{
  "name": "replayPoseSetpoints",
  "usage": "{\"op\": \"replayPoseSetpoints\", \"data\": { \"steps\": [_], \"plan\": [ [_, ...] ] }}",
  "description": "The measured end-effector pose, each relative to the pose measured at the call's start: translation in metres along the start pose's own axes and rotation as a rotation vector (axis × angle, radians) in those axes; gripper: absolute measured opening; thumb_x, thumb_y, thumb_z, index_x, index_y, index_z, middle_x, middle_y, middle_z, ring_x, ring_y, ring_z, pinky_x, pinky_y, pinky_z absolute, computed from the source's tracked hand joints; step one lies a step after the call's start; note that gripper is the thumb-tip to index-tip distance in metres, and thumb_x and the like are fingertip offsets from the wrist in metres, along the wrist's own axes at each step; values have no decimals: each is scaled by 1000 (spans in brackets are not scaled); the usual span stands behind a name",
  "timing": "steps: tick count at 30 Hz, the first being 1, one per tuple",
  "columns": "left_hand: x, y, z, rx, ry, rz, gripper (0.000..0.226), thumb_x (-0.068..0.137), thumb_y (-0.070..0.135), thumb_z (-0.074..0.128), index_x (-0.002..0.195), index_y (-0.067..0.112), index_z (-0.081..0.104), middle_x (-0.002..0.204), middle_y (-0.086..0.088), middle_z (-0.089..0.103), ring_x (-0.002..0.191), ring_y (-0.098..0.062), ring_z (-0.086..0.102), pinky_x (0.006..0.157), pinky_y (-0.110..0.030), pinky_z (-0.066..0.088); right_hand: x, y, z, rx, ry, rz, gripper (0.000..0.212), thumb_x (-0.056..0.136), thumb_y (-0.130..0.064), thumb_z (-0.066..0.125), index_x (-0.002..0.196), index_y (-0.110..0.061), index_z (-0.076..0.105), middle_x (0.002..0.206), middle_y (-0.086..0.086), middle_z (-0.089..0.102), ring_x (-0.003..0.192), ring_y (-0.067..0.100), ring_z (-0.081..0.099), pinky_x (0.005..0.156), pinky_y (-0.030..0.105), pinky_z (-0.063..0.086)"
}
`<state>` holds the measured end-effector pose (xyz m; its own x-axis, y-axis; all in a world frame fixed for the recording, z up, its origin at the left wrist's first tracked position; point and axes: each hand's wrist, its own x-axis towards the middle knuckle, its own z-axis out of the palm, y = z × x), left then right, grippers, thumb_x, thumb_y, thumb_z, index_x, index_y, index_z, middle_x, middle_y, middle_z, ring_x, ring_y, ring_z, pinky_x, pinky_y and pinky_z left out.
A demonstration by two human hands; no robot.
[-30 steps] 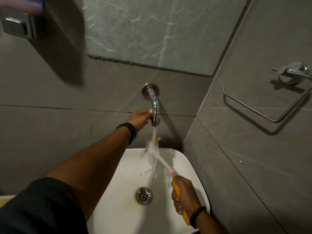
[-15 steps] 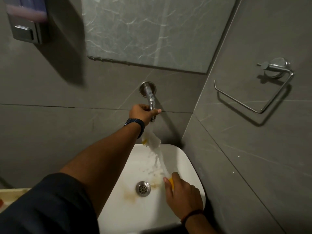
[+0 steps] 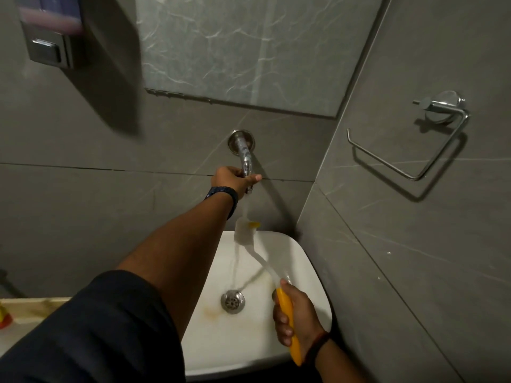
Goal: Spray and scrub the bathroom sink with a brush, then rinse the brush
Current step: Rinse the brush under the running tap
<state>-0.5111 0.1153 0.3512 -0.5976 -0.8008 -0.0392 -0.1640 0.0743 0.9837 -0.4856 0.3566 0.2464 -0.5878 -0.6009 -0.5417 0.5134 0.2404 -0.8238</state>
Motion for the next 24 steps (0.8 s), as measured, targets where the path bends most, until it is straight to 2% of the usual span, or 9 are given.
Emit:
{"op": "replayPoseSetpoints", "data": {
  "steps": [3, 6, 9, 12, 15, 17, 20, 22, 24],
  "plan": [
    [-1, 1, 0, 6, 5, -5, 33, 70, 37, 81, 89, 11, 71, 71, 2, 66, 63, -8, 58, 55, -22, 43, 2, -4, 2, 45, -14, 8, 47, 92, -49, 41, 57, -18, 45, 44, 2, 33, 29, 13, 26, 34, 14, 20],
    [-1, 1, 0, 1, 4, -9, 32, 71, 36, 81, 89, 12, 70, 74, 1, 67, 64, -8, 58, 55, -22, 43, 4, -11, 8, -143, 105, -168, 41, 93, -45, 46, 60, -22, 40, 47, 3, 34, 32, 14, 27, 36, 16, 21],
    [-2, 1, 2, -12, 8, -7, 32, 71, 34, 80, 90, 11, 69, 73, 2, 65, 64, -8, 57, 58, -23, 45, -2, -21, 14, -698, 272, -508, 37, 93, -44, 47, 61, -27, 44, 54, -2, 46, 47, 14, 43, 47, 29, 32],
    [-2, 0, 2, -4, 12, -5, 33, 72, 35, 80, 92, 10, 69, 73, 2, 65, 65, -8, 57, 68, -27, 48, -6, -21, 11, -1307, 436, -760, 31, 96, -48, 36, 96, -23, 55, 80, 5, 67, 74, 27, 63, 57, 33, 34],
    [-1, -1, 2, 9, 5, -3, 35, 72, 36, 80, 93, 9, 70, 72, 2, 65, 65, -8, 57, 59, -23, 43, 1, -10, 5, -1680, 454, -760, 35, 89, -47, 37, 86, -20, 60, 57, 4, 64, 43, 22, 61, 43, 26, 26],
    [-1, -1, 2, 23, 3, -3, 36, 71, 37, 80, 92, 9, 70, 72, 2, 65, 64, -8, 57, 55, -22, 42, 8, -3, 1, -1739, 473, -812, 32, 85, -44, 39, 76, -21, 59, 48, 3, 58, 32, 20, 53, 36, 24, 26],
    [-1, 0, 2, 34, 4, -7, 36, 71, 37, 80, 92, 9, 71, 72, 1, 66, 63, -8, 57, 54, -22, 41, 12, 5, -4, -1717, 514, -830, 29, 87, -43, 39, 78, -20, 55, 52, 3, 58, 33, 20, 53, 33, 26, 32],
    [0, 0, 2, 33, 11, -11, 37, 70, 38, 80, 92, 8, 71, 74, 0, 66, 64, -8, 57, 55, -22, 41, 9, 3, 1, -1615, 541, -804, 30, 93, -44, 37, 88, -19, 53, 62, 3, 64, 48, 24, 62, 41, 30, 36],
    [1, -1, 2, 37, 13, -11, 38, 70, 38, 81, 91, 8, 71, 74, 0, 67, 64, -8, 57, 55, -21, 41, 12, 1, 9, -1297, 468, -693, 30, 96, -45, 37, 88, -19, 49, 75, 6, 65, 69, 30, 62, 57, 34, 39]
  ]
}}
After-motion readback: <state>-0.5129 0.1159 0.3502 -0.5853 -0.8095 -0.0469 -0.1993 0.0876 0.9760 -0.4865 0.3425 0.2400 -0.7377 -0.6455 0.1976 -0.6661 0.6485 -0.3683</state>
